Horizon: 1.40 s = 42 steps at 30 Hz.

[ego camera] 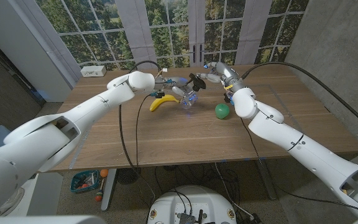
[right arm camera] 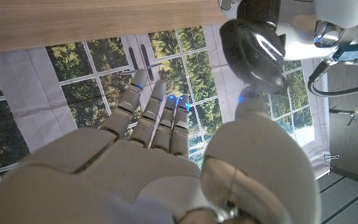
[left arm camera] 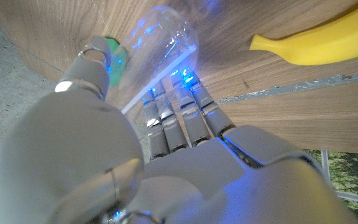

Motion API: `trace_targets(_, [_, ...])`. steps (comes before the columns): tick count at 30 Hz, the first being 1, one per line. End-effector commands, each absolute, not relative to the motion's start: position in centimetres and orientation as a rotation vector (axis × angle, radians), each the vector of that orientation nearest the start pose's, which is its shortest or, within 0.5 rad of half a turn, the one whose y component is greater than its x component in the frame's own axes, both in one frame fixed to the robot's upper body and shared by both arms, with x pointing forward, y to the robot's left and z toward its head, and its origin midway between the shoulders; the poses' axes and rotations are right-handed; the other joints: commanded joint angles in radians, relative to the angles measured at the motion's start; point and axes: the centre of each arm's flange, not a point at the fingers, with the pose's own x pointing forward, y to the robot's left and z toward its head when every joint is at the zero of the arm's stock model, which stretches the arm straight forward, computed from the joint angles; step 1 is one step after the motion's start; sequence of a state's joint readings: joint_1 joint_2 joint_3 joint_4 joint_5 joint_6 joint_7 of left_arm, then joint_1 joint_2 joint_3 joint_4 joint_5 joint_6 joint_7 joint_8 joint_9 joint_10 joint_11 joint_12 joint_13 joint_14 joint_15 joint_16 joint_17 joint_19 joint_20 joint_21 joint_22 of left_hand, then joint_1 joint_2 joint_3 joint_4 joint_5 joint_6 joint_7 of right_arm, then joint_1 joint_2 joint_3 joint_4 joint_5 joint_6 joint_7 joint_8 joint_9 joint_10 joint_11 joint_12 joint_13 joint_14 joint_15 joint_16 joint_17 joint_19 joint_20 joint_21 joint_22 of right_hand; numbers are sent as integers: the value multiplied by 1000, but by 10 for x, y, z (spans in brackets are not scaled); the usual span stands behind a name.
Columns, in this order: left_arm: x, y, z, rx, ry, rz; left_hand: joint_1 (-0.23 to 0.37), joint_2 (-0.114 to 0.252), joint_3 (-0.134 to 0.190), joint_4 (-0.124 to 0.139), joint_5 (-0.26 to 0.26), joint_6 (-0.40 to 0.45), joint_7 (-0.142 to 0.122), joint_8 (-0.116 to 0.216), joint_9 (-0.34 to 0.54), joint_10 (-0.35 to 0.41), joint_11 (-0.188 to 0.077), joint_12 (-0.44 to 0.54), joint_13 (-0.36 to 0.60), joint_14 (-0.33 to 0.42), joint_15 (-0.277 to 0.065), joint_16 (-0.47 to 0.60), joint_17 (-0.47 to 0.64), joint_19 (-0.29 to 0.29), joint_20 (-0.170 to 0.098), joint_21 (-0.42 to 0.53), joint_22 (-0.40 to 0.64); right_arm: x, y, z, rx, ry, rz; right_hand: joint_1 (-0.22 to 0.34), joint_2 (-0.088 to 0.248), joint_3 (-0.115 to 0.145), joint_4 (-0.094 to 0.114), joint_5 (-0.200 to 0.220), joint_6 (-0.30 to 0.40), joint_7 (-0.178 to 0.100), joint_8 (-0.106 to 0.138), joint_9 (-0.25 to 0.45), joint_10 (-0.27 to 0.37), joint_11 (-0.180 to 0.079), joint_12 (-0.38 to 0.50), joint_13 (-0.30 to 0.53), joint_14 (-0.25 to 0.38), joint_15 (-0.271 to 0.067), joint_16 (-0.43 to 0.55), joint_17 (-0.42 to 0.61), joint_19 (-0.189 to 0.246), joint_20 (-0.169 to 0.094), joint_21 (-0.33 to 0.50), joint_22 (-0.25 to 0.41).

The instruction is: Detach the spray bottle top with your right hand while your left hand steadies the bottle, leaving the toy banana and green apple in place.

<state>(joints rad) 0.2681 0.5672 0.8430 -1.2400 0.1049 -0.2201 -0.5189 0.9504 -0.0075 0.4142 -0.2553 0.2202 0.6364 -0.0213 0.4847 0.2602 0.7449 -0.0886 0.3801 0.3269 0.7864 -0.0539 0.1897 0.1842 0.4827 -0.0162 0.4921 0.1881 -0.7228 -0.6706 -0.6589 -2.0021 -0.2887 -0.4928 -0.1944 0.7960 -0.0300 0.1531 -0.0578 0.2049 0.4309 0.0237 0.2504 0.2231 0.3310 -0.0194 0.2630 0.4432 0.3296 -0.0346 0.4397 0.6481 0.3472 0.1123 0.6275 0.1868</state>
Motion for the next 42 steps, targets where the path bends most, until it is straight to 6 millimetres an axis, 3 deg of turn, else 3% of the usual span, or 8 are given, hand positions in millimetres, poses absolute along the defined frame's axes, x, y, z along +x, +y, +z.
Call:
trace_targets(1, [657, 137, 96, 1285, -572, -671, 77, 167, 118, 110, 6, 293, 23, 7, 0, 424, -55, 42, 106, 44, -175, 6, 1, 1, -6, 7, 2, 534, -153, 90, -1116, -654, 85, -15, -1, -9, 0, 15, -18, -2, -12, 2, -25, 3, -12, 6, -34, 6, -17, -4, -24, -3, -12, 2])
trace_targets(5, [657, 139, 96, 1286, -575, -665, 77, 167, 118, 110, 6, 293, 24, 7, 0, 423, -56, 40, 106, 44, -175, 6, 1, 1, -7, 7, 2, 535, -165, 90, -1060, -647, 143, -7, 15, -3, -3, 24, 0, -3, -5, 2, -21, 1, -11, 8, -41, 3, -21, -5, -31, -9, -17, 2])
trace_targets(12, [654, 141, 96, 1284, -582, -650, 77, 167, 118, 109, 6, 291, 23, 7, 1, 423, -55, 38, 108, 44, -175, 6, 2, 0, -6, 8, 2, 524, -182, 90, -997, -653, 87, 77, 74, 41, -47, 31, 19, -19, -1, 1, -11, -8, -9, 8, -38, -11, -19, -9, -36, -26, -21, 1])
trace_targets(15, [654, 142, 96, 1283, -583, -645, 76, 167, 119, 110, 7, 292, 22, 8, 1, 423, -56, 37, 108, 43, -175, 6, 1, 0, -7, 8, 2, 525, -188, 86, -925, -667, 118, 50, 125, 47, -28, 9, 62, -11, 12, 2, 26, -8, 4, 9, -15, -18, -7, -7, -27, -39, -17, 3])
trace_targets(22, [652, 141, 96, 1289, -583, -638, 76, 167, 120, 110, 8, 293, 22, 8, 0, 426, -53, 36, 109, 43, -176, 5, 1, 0, -6, 9, 2, 531, -187, 83, -958, -608, 213, -61, 89, -7, 3, -23, 57, 46, 2, 4, 20, 34, -2, 15, -31, 25, -19, -9, -54, 4, -31, 3])
trace_targets(25, [651, 140, 96, 1291, -584, -634, 76, 167, 120, 110, 8, 292, 22, 8, 0, 424, -56, 35, 110, 43, -175, 5, 1, 0, -6, 9, 2, 530, -184, 83, -988, -609, 218, -76, 80, -16, 5, -22, 57, 53, 1, 4, 12, 41, -6, 16, -39, 29, -23, -10, -67, 10, -37, 2])
trace_targets(31, [650, 138, 97, 1285, -598, -620, 76, 166, 120, 110, 8, 293, 23, 9, 0, 426, -54, 33, 110, 43, -175, 5, 1, 0, -7, 10, 2, 527, -175, 81, -1053, -609, 204, -80, 61, -25, -6, -15, 100, 67, 18, 6, 19, 31, -3, 19, -36, 29, -24, -11, -68, 14, -40, 2])
trace_targets(42, [650, 134, 97, 1273, -614, -614, 76, 166, 122, 109, 9, 294, 24, 10, 0, 428, -55, 30, 111, 42, -175, 4, 1, 0, -8, 11, 2, 526, -164, 81, -1130, -612, 207, -39, 52, -15, -41, -2, 138, 56, 34, 11, 41, 21, 4, 23, -25, 15, -21, -11, -59, 9, -41, 2])
